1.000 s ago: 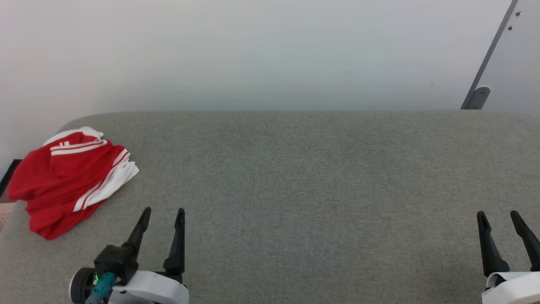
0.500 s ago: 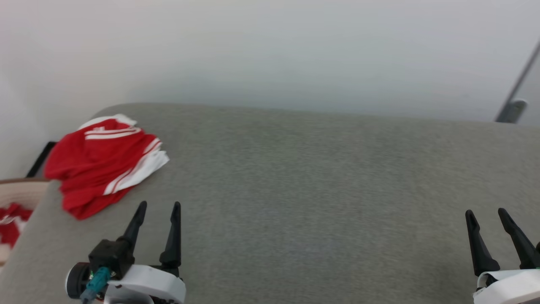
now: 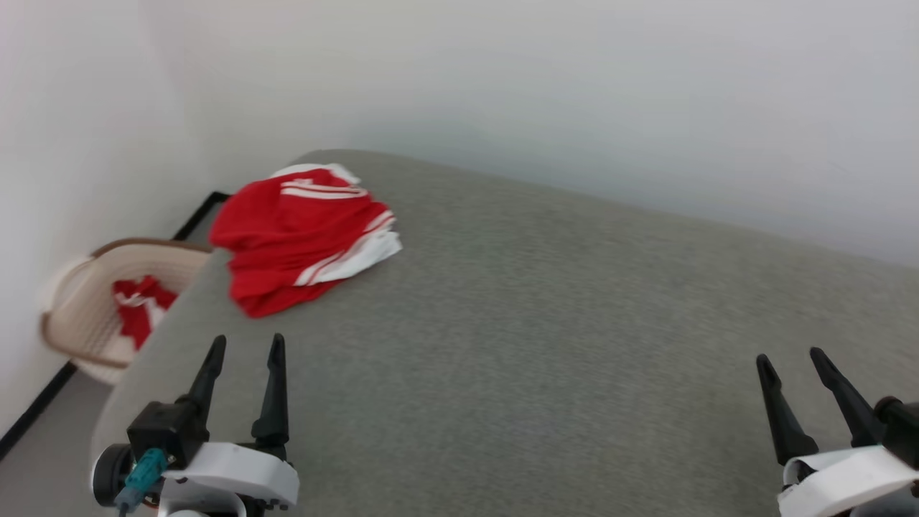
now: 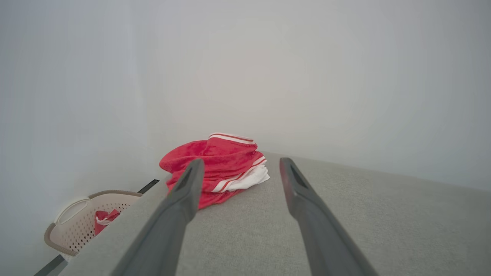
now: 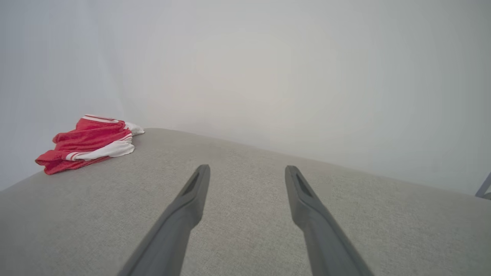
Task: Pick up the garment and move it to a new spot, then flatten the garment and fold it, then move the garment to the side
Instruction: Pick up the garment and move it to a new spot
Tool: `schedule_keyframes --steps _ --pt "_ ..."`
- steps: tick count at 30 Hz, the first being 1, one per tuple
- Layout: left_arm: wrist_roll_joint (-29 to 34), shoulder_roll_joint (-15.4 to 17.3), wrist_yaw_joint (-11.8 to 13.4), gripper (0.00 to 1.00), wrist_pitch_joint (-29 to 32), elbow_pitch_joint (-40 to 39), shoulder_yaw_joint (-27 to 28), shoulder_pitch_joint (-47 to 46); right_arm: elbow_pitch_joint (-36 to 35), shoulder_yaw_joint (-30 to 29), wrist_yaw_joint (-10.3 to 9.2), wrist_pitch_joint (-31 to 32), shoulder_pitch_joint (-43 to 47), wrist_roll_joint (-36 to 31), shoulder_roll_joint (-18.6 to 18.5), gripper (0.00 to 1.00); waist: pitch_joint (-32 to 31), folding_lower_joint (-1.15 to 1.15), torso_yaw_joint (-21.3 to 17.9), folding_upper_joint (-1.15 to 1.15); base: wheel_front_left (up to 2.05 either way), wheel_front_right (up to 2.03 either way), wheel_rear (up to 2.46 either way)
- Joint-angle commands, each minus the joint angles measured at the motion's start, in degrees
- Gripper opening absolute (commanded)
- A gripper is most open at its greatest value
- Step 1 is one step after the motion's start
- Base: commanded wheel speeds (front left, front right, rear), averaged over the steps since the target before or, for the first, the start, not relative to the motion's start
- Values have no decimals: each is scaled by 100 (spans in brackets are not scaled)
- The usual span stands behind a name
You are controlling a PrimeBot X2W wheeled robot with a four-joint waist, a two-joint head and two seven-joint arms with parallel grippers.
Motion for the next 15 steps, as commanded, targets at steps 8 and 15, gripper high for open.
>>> schedule_keyframes --steps 8,15 --pt "-92 -36 -10 100 -2 78 17 -59 109 185 -5 -60 -155 52 -20 100 -54 0 608 0 0 0 0" --pt "-307 54 -16 100 36 350 -85 -457 116 215 -5 -41 -211 80 -146 100 95 0 434 0 0 0 0"
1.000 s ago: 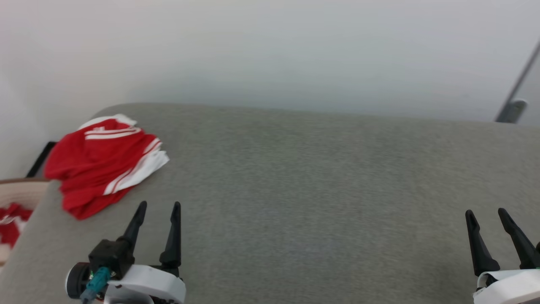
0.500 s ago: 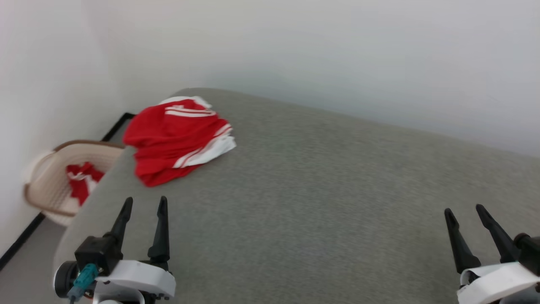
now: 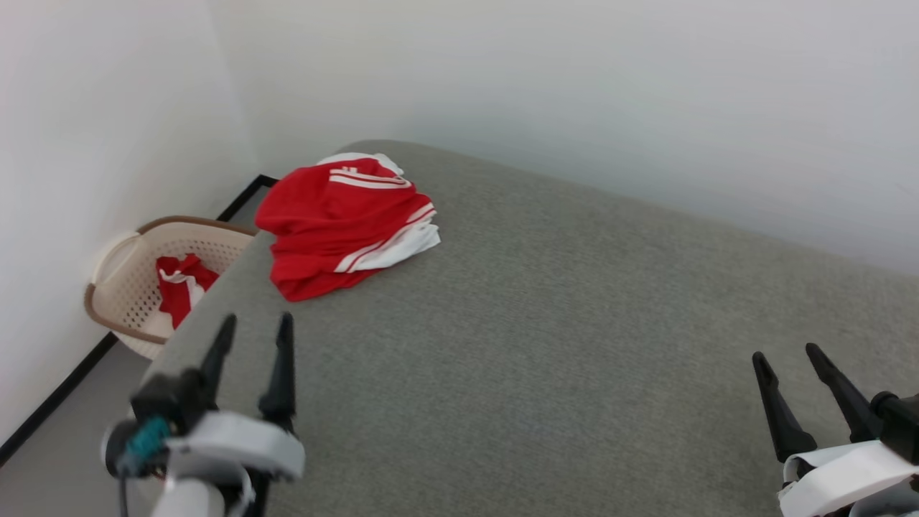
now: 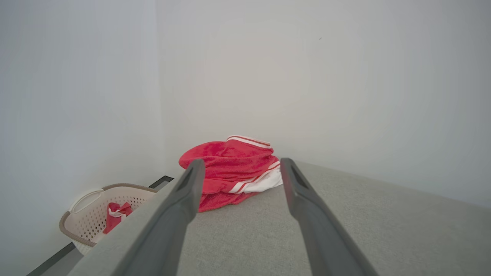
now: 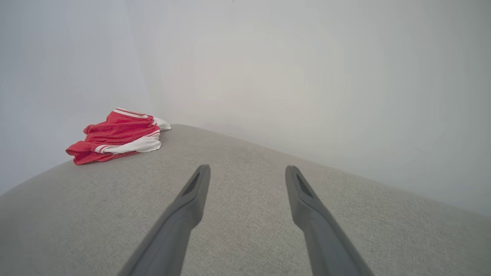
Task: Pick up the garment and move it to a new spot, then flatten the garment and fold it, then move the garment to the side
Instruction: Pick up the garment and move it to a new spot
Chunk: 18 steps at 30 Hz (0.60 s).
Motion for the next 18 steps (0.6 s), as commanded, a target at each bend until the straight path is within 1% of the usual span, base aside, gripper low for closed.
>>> schedule_keyframes --steps 1,4,7,13,18 --pt "-141 111 -11 100 46 123 -36 -243 -24 -3 -5 16 -73 27 -43 100 132 0 -164 0 0 0 0" --pt "-284 317 -13 100 182 317 -149 -631 -121 -12 -5 49 -101 31 -131 100 301 0 -370 0 0 0 0" --pt "-419 561 -14 100 377 500 -180 -1065 -258 -6 -5 91 -178 86 -274 100 608 0 -635 0 0 0 0" --pt "-612 938 -14 100 757 812 -27 -1956 -545 -54 -5 137 -341 244 -615 100 1285 0 -1150 0 0 0 0" --pt "-731 1208 70 100 1166 1146 117 -2631 -765 -107 -5 120 -461 385 -912 100 1894 0 -1501 0 0 0 0"
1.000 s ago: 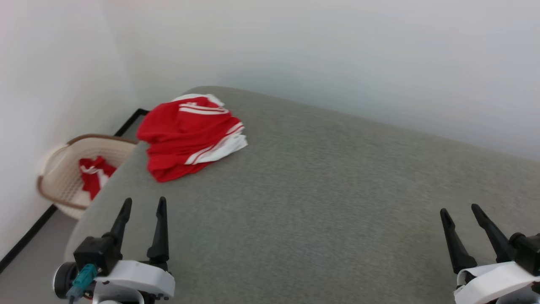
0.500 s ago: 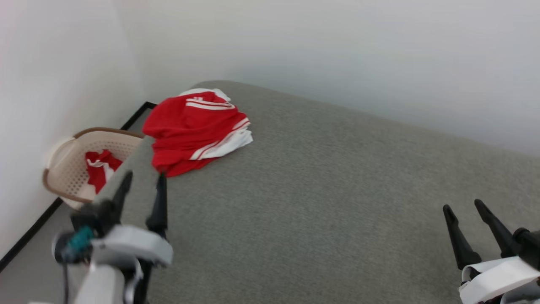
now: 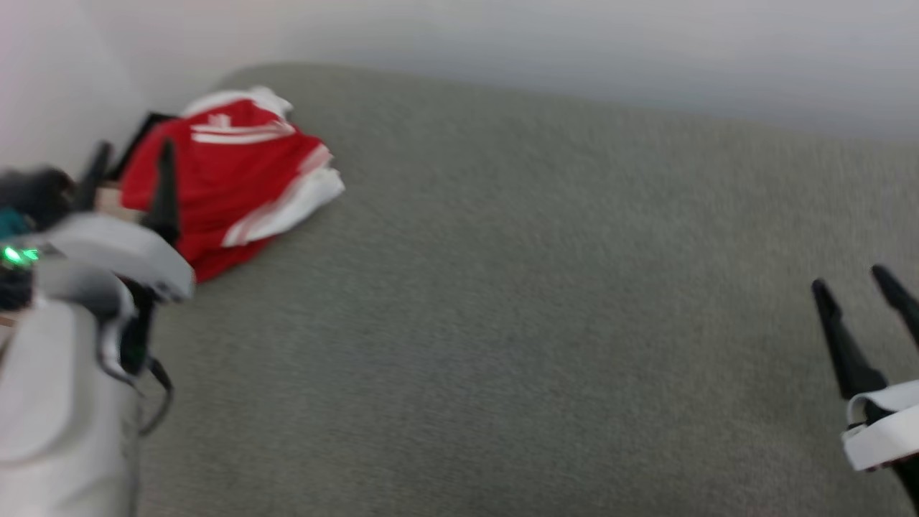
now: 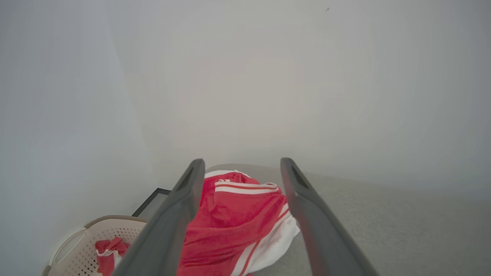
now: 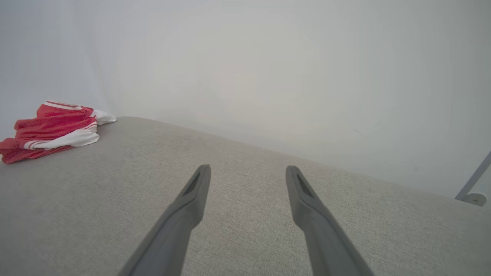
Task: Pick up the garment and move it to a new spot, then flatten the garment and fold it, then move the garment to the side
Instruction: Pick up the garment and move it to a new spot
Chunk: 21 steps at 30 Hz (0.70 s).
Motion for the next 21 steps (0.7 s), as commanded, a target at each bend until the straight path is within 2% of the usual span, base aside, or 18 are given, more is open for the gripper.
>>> schedule_keyframes --steps 1,11,17,21 --pt "-52 107 39 100 181 153 42 -269 -78 -31 -7 -13 -117 64 -111 100 875 0 -670 0 0 0 0" --pt "-161 366 550 100 1184 1046 191 -1356 -362 -146 -7 -131 -268 380 -599 100 1837 0 -1077 0 0 0 0" --pt "-254 357 813 100 1762 1662 198 -1774 -483 -218 -7 -157 -270 483 -761 100 2138 0 -1165 0 0 0 0" --pt "-264 291 935 100 1793 1954 180 -1938 -522 -253 -7 -165 -286 513 -812 100 2237 0 -1174 0 0 0 0"
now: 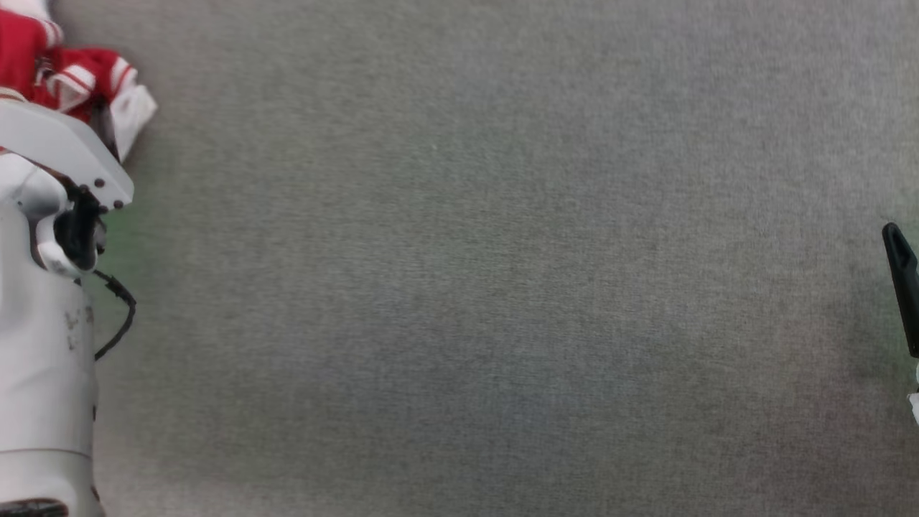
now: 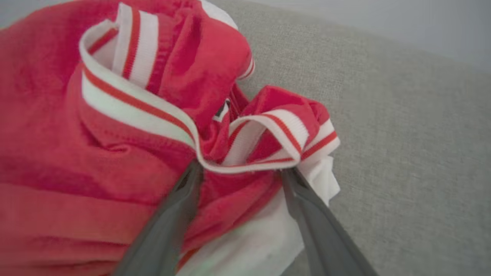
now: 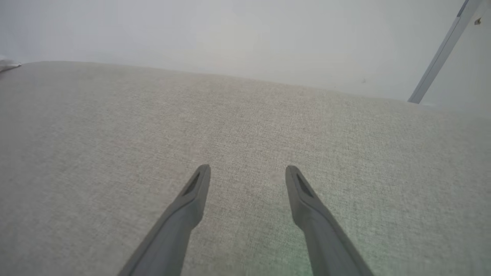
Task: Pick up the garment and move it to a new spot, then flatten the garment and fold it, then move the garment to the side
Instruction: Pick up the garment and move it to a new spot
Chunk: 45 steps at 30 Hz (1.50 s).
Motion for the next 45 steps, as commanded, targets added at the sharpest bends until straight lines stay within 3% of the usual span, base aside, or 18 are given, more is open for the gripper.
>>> schedule_keyframes --steps 1,4,5,6,8,15,24,36,45 --pt "-4 -33 64 100 2 94 6 -59 -26 -18 -7 -28 -64 12 -20 100 250 0 -192 0 0 0 0" --pt "6 -91 104 100 74 369 -59 -91 -37 -3 -7 1 -75 28 -21 100 262 0 -181 0 0 0 0" --pt "-73 -152 76 71 131 474 -34 -99 -36 -2 -7 7 -75 30 -19 100 257 0 -172 0 0 0 0" --pt "-63 -174 96 35 164 560 -43 -86 -36 -2 -7 18 -77 33 -13 100 251 0 -165 0 0 0 0" --pt "-80 -211 84 0 217 704 -79 -102 -35 8 -7 40 -86 26 -5 100 233 0 -152 0 0 0 0" --pt "-4 -148 103 0 -87 797 -154 -291 16 60 -7 35 -107 -7 42 100 72 0 -88 0 0 0 0" --pt "147 133 2 0 -623 336 -285 -448 131 14 -7 0 41 -88 284 100 -481 0 72 0 0 0 0" --pt "166 467 -206 0 -834 -1053 -369 -204 287 -13 -7 19 173 -283 780 100 -1314 0 147 0 0 0 0" --pt "20 596 -294 0 -552 -2336 -374 155 366 -108 -7 -3 267 -477 1123 100 -1823 0 50 0 0 0 0"
